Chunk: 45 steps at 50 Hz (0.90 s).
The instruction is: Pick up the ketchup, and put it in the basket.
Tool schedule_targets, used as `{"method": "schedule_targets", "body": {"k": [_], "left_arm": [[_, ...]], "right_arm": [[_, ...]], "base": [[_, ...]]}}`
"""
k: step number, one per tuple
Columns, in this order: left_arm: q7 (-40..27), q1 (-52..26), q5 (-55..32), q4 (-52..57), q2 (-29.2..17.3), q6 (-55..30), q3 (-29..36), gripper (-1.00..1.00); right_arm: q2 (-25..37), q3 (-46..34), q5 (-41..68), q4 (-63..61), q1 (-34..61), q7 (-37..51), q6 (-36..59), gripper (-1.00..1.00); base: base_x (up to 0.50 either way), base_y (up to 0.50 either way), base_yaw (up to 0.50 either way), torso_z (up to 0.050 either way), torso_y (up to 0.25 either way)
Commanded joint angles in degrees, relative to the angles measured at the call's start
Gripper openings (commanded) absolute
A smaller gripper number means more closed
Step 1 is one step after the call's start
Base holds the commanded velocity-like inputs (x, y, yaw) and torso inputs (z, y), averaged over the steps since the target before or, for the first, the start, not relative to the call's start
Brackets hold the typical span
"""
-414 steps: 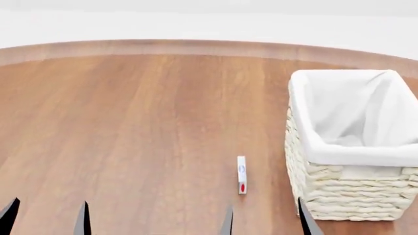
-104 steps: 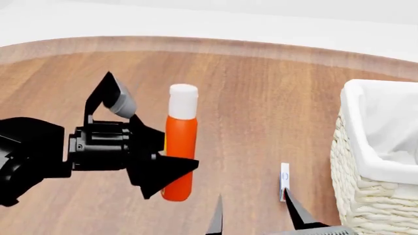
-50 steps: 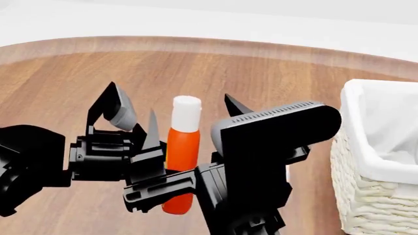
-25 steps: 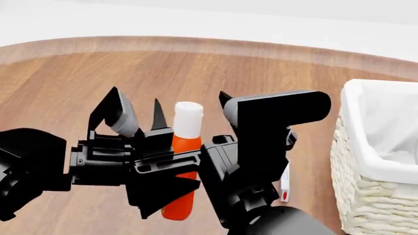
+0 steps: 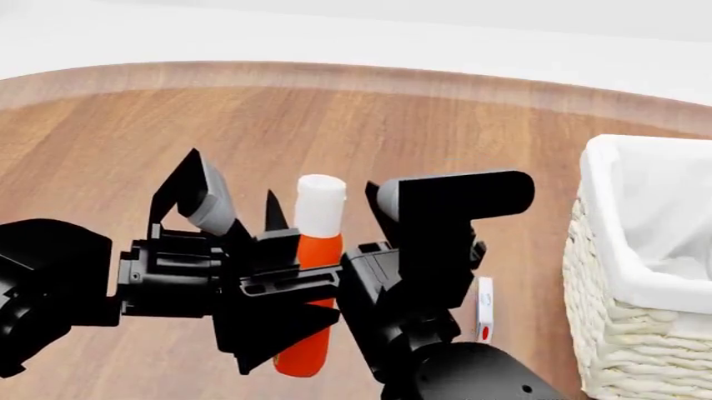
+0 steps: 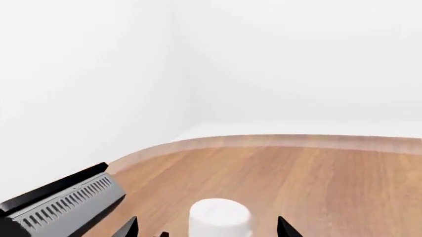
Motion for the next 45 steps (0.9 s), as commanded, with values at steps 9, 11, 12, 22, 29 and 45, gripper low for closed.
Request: {"method": "schedule_targets", "body": {"k": [9,11,12,22,29,45], "left_arm": [[0.9,0.2,1.2,0.1,1.1,1.4,-1.4,-1.0],[0.8,0.3,1.3,0.3,1.0,1.4,-1.3,-1.0],[0.8,0.3,1.3,0.4,1.0,1.3,-1.3,-1.0],[1.1,0.3,1.4,-0.1,1.0,1.6,-1.0,-1.0],[1.0,0.5,1.4,0.1,1.0,1.8,-0.9,-1.0],[1.0,0.5,1.7,-0.4,1.2,2.3,-0.5,-1.0]], "right_arm": [[-1.6,0.7,-2.4,6.6,0.0,-4.1,-3.6,1.0],[-1.7,0.6,-2.6,7.3,0.2,-4.3,-3.8,1.0],[-1.7,0.5,-2.6,7.4,0.3,-4.4,-3.9,1.0],[-2.0,-0.2,-2.8,9.1,1.0,-5.1,-4.4,1.0],[-2.2,-0.9,-2.9,9.9,1.4,-5.6,-4.6,1.0],[-1.8,-1.5,-3.0,10.0,1.5,-5.8,-5.3,-1.0]], "base": [[0.0,0.0,0.0,0.0,0.0],[0.0,0.0,0.0,0.0,0.0],[0.0,0.0,0.0,0.0,0.0],[0.0,0.0,0.0,0.002,0.001],[0.0,0.0,0.0,0.0,0.0],[0.0,0.0,0.0,0.0,0.0]]}}
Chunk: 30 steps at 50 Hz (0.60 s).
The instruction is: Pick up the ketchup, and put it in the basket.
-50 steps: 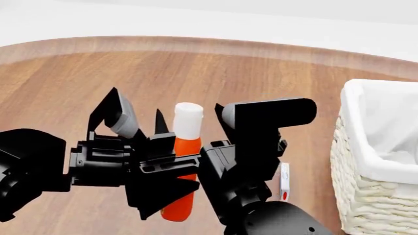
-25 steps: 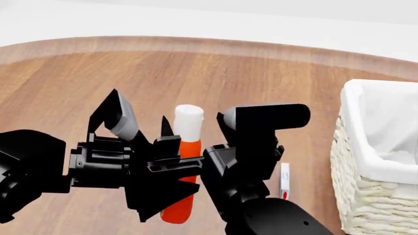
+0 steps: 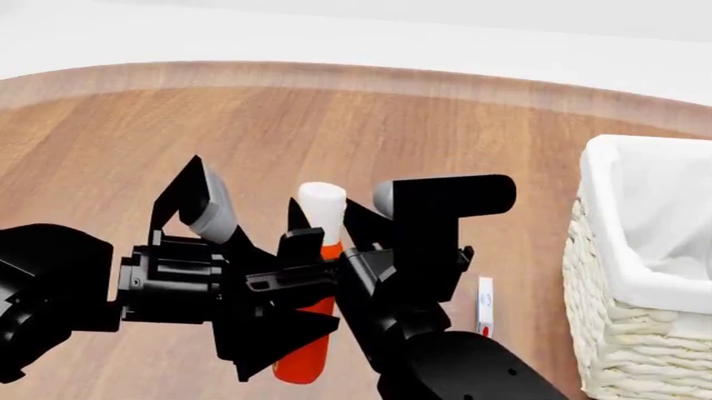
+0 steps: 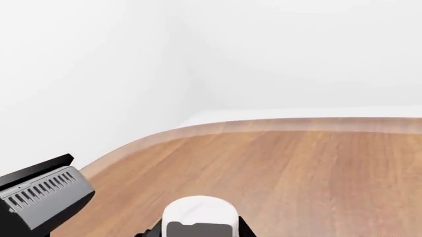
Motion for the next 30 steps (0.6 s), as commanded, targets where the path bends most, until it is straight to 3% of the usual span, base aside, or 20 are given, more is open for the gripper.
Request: {"method": "schedule_targets", "body": {"k": [1,13,14,30], "left_arm": [[0.9,0.1,1.8,-0.7,1.5,1.8,-1.3,-1.0],[-0.2,0.8,2.5,0.9,1.0,2.1,-0.7,-1.0],[0.0,1.2,2.6,2.1,0.5,1.8,-0.2,1.0],[-2.7,3.3,2.5,5.5,-0.5,2.1,-0.3,1.0]], "right_arm": [[-1.1,1.2,-1.7,0.8,0.0,-2.0,-1.2,-1.0],[-1.1,1.1,-2.0,1.5,0.4,-2.1,-2.0,-1.0],[-1.0,1.1,-2.2,1.7,0.5,-2.4,-2.2,-1.0],[-0.5,1.4,-4.3,6.9,4.0,-3.4,-4.5,-1.0]], "base": [[0.0,0.0,0.0,0.0,0.0],[0.0,0.0,0.0,0.0,0.001],[0.0,0.0,0.0,0.0,0.0],[0.0,0.0,0.0,0.0,0.0]]}}
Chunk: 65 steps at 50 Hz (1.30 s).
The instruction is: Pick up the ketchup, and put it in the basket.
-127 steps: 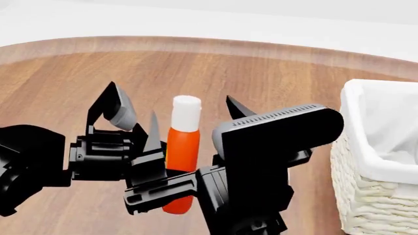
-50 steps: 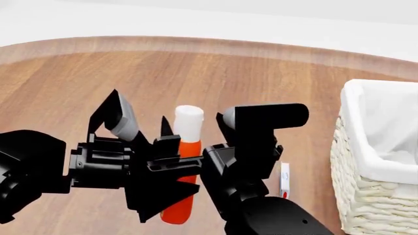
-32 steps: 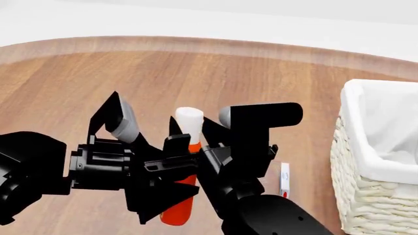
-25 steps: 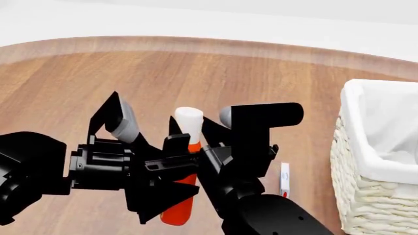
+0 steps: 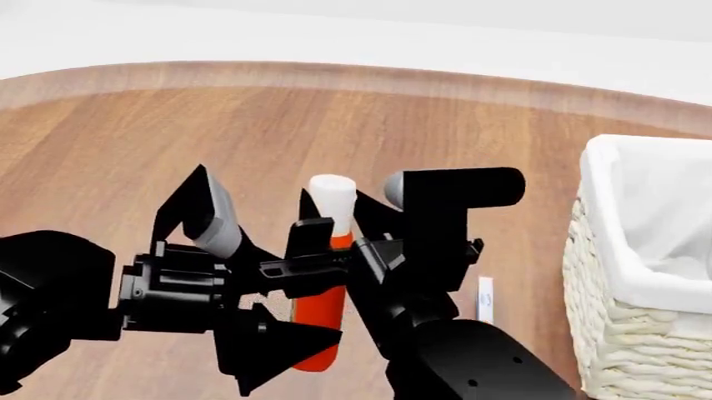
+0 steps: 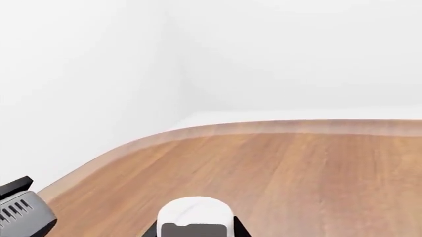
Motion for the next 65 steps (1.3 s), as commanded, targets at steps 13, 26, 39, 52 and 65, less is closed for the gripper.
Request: {"method": "schedule_targets", "body": {"k": [13,26,39,52,65], "left_arm": [[-8.4,5.6,2.7,2.9,0.6,6.6,-4.2,1.0],[-17.2,6.9,5.0,-4.6,3.5,13.5,-8.1,1.0],[-27.7,7.5,6.9,-12.6,6.3,18.7,-11.5,1.0],[-40.7,11.3,10.1,-13.3,6.5,24.2,-13.7,1.0],[-45.3,14.4,10.1,-7.5,4.7,25.5,-14.8,1.0]], "right_arm": [[1.0,1.8,-6.4,9.5,11.3,-3.0,-1.6,-1.0],[3.5,1.8,-10.1,18.2,19.8,-4.4,-2.4,-1.0],[5.3,1.4,-14.8,28.5,27.8,-6.3,-6.0,-1.0],[6.3,-0.5,-20.2,40.4,35.9,-7.4,-9.3,-1.0],[6.4,-2.5,-24.9,54.9,43.1,-9.0,-14.2,-1.0]], "base": [[0.0,0.0,0.0,0.0,0.001],[0.0,0.0,0.0,0.0,0.0],[0.0,0.0,0.0,0.001,0.001],[0.0,0.0,0.0,0.0,0.0],[0.0,0.0,0.0,0.0,0.001]]}}
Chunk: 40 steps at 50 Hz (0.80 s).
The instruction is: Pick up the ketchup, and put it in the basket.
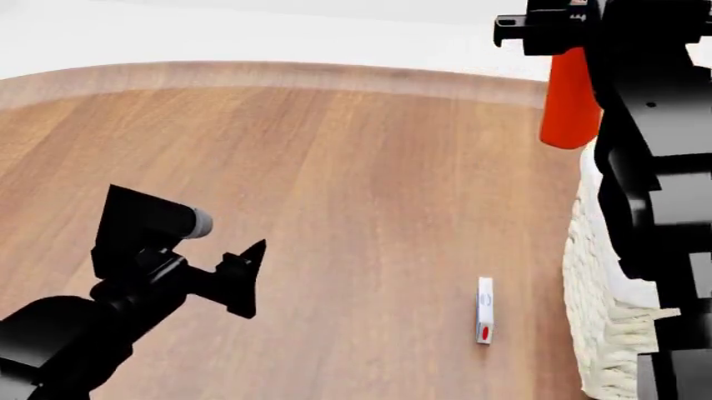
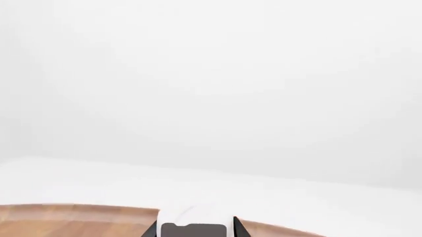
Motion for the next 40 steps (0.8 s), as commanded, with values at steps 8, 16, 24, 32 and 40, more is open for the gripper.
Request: {"method": "schedule_targets", "body": {"k": [8,16,24,32,40], "left_arm": [[-8.3,5.0,1.9,8.2,-1.3,2.1,-3.2,1.0],[-8.4,6.5,1.3,11.2,-1.9,1.7,-3.0,1.0],[-8.9,7.5,1.0,13.7,-2.2,1.5,-2.8,1.0],[-7.7,7.0,1.3,12.3,-1.4,2.4,-2.3,1.0],[-7.2,8.2,0.8,13.8,-1.6,1.9,-1.7,1.0]], "right_arm": [[-2.5,0.4,-7.6,25.7,10.2,-4.3,-12.9,-1.0],[-3.7,1.5,-8.9,37.5,12.1,-5.7,-20.5,-1.0],[-3.2,5.5,-13.2,37.6,10.3,-5.6,-20.8,-1.0],[-2.5,11.4,-18.7,37.6,9.2,-5.8,-21.0,-1.0],[-1.8,16.1,-22.9,37.6,8.4,-5.9,-21.6,-1.0]], "base": [[0.0,0.0,0.0,0.0,0.0],[0.0,0.0,0.0,0.0,0.001],[0.0,0.0,0.0,0.0,0.0],[0.0,0.0,0.0,0.0,0.0],[0.0,0.0,0.0,0.001,0.001]]}}
